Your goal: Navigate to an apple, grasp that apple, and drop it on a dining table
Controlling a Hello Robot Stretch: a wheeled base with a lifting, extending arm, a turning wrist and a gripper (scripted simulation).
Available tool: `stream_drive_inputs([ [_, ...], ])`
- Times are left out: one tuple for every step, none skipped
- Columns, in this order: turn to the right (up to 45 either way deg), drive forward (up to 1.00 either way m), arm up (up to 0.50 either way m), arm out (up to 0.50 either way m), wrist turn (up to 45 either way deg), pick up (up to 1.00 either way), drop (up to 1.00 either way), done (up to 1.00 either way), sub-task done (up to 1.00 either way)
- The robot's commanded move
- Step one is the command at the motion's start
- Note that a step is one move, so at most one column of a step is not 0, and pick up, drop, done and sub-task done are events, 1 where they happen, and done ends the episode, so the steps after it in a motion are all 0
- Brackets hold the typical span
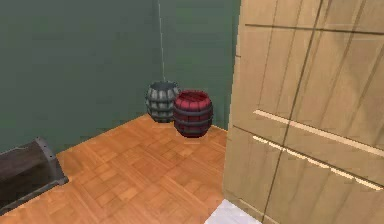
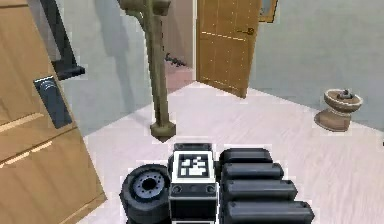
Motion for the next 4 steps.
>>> stream_drive_inputs([
  [0.0,0.20,0.00,0.00,0.0,0.00,0.00,0.00,0.00],
  [-45.0,0.00,0.00,0.00,0.0,0.00,0.00,0.00,0.00],
  [-21.0,0.00,0.00,0.00,0.0,0.00,0.00,0.00,0.00],
  [0.0,0.80,0.00,0.00,0.0,0.00,0.00,0.00,0.00],
])
